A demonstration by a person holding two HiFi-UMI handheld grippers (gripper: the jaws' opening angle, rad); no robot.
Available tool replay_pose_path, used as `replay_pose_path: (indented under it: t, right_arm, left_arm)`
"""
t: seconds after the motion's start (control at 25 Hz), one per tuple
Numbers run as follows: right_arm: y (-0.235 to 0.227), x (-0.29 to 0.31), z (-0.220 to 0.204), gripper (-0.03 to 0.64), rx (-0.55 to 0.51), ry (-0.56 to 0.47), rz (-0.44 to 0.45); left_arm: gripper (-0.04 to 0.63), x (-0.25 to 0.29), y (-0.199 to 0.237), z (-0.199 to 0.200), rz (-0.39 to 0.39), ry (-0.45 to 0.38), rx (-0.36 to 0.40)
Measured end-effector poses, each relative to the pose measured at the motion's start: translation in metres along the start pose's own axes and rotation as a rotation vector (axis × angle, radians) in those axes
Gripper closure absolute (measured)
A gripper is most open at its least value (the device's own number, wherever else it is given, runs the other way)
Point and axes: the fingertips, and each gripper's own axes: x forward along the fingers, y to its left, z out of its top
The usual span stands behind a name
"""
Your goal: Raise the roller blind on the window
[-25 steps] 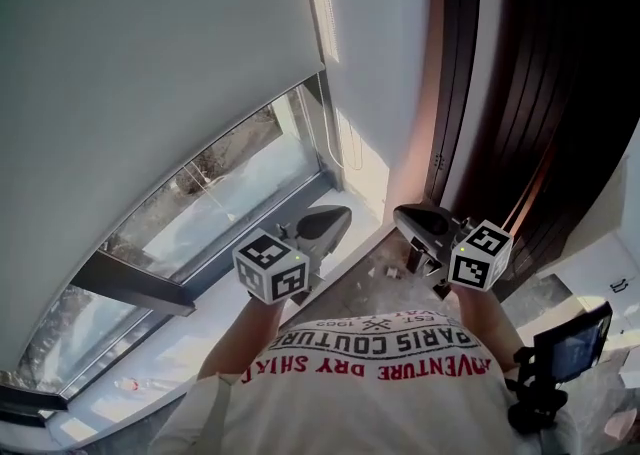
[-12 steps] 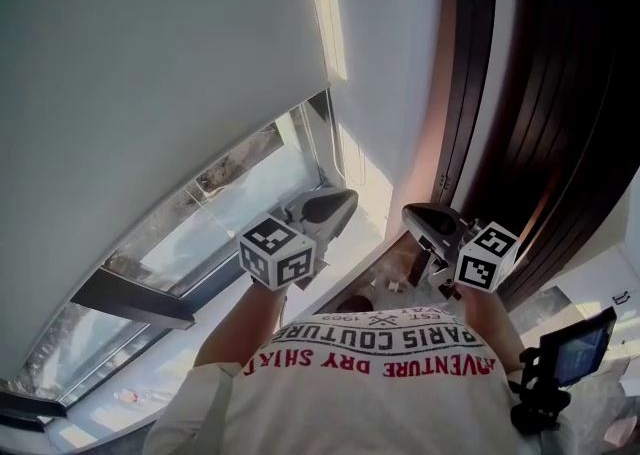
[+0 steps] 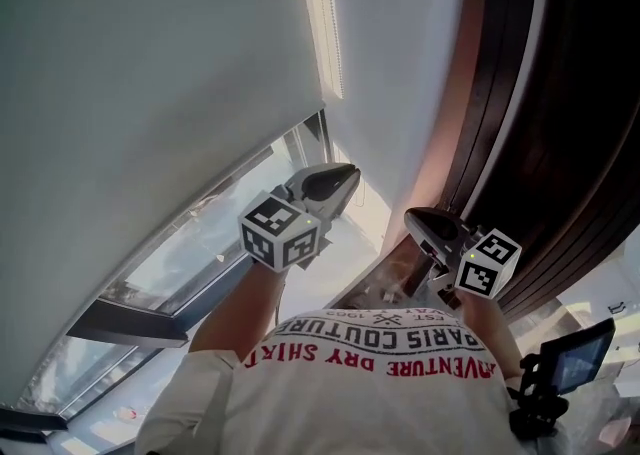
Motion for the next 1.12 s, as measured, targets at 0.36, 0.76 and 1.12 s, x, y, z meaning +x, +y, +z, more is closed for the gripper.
replay_pose_path:
  t: [0.36,0.76,1.12]
  right_arm:
    - [-0.032,0.022,0.003,0.615,0.007,-0.001,-0.036]
    - [-0.04,0.018,0.01,0.615,0.026,-0.001,-0.051]
    - [-0.038,0.019,0.012,0.615,0.017,0.001,-0.047]
  left_arm:
    - [0.46,0.031,0.081,0.006,0.182,-0.013,0.031]
    - [0.459,0.046,0.13,0.029,0.313,-0.039,0.024]
    - [0.58,0.051,0.129,0.028,0.283,-0.041,0.012]
